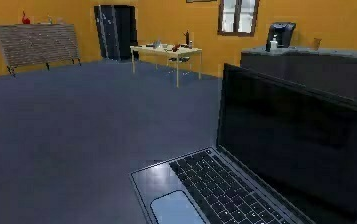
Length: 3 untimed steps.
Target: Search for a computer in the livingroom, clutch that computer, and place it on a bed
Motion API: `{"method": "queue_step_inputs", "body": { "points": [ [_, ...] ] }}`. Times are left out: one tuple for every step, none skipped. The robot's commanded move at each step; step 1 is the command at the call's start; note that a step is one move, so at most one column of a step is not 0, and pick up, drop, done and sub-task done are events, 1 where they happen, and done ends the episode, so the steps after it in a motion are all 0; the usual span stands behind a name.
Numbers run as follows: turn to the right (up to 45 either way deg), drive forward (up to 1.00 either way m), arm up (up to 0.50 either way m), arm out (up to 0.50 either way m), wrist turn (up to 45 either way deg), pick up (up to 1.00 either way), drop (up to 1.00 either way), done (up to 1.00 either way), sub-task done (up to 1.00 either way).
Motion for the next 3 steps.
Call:
{"method": "queue_step_inputs", "body": {
  "points": [
    [-45.0,0.00,0.00,0.00,0.0,0.00,0.00,0.00,0.00],
    [0.0,1.00,0.00,0.00,0.0,0.00,0.00,0.00,0.00],
    [-6.0,0.00,0.00,0.00,0.0,0.00,0.00,0.00,0.00]
  ]
}}
